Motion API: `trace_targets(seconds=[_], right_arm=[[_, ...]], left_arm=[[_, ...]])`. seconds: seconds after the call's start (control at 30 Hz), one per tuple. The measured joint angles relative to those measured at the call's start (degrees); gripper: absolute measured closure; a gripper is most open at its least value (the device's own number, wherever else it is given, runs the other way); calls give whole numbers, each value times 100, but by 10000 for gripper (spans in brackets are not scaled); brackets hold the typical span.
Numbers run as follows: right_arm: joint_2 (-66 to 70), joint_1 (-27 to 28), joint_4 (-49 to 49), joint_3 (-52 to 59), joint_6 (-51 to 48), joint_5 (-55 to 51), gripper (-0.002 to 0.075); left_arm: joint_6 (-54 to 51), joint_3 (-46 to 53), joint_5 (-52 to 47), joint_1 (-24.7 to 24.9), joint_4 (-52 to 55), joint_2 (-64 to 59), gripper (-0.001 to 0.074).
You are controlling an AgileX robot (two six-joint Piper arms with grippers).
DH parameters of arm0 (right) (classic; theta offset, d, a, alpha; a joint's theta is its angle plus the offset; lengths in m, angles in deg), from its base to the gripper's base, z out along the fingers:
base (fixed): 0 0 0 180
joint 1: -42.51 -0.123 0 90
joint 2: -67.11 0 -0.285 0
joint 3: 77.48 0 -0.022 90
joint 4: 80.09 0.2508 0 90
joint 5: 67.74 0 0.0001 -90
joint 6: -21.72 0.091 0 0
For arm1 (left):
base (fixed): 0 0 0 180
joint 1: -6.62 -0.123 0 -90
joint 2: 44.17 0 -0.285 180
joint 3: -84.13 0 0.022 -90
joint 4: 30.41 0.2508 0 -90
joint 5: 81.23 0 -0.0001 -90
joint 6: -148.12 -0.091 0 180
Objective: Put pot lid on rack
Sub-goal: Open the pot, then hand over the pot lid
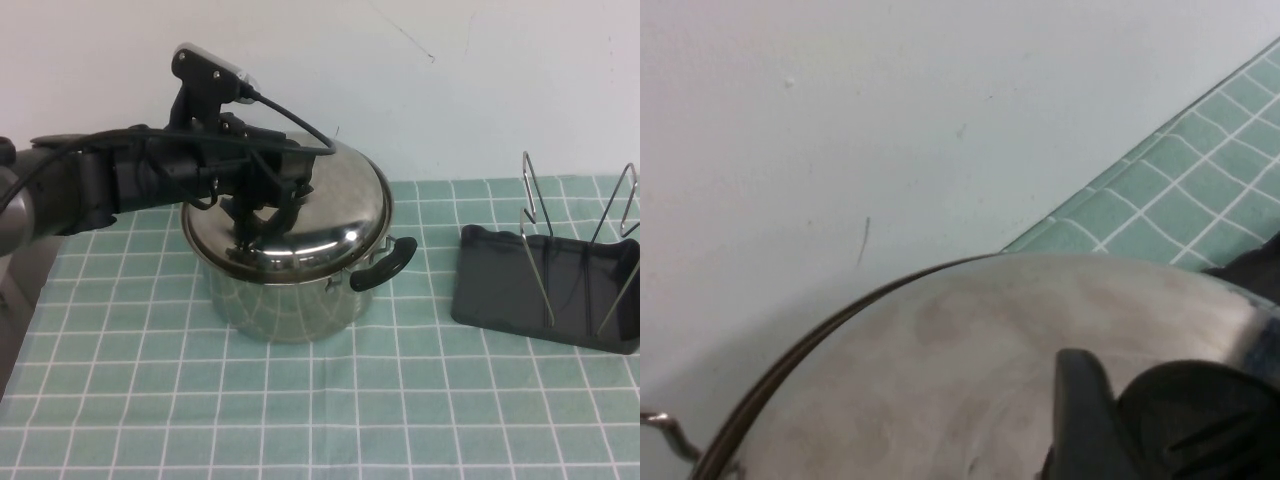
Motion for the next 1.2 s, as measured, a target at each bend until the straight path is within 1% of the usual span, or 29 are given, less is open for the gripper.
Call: trace_targets(seconds=[0.03, 0.23, 0.43, 0.67, 0.73, 0.8, 0.9, 0.97, 1.07, 1.13, 1.2], right_arm=[[0, 0, 0, 0, 0, 0, 729], [0, 0, 0, 0, 0, -9, 729], [0, 0, 0, 0, -107, 55, 729], [0, 0, -1, -3, -144, 485, 729], [0, 0, 176, -79, -94, 638, 729], [0, 0, 584, -247, 19, 650, 729], [0, 0, 1603, -631, 49, 372, 729], [0, 0, 2319, -915, -120, 25, 729], [0, 0, 3830, -1243, -989, -730, 729], [0, 0, 5342, -1328, -2010, -1164, 729], [0, 0, 6860, -1338, -2968, -1512, 727]], left_arm=[[-11, 0, 15, 0, -13, -3, 412], [-11, 0, -48, 0, -22, -24, 406], [-67, 0, -382, -10, 64, 5, 406], [-555, 0, -614, 1, 133, 749, 406], [-620, 0, -722, 1, 133, 1043, 406], [-657, 0, -1053, 1, 133, 1336, 406], [-675, 0, -1816, 1, 140, 1661, 406], [-684, 0, -2386, 1, 154, 1808, 406], [-393, -69, -3132, 38, 238, 1886, 406], [-41, -137, -3420, 173, 256, 1891, 406], [233, -200, -3490, 438, 279, 1891, 406]])
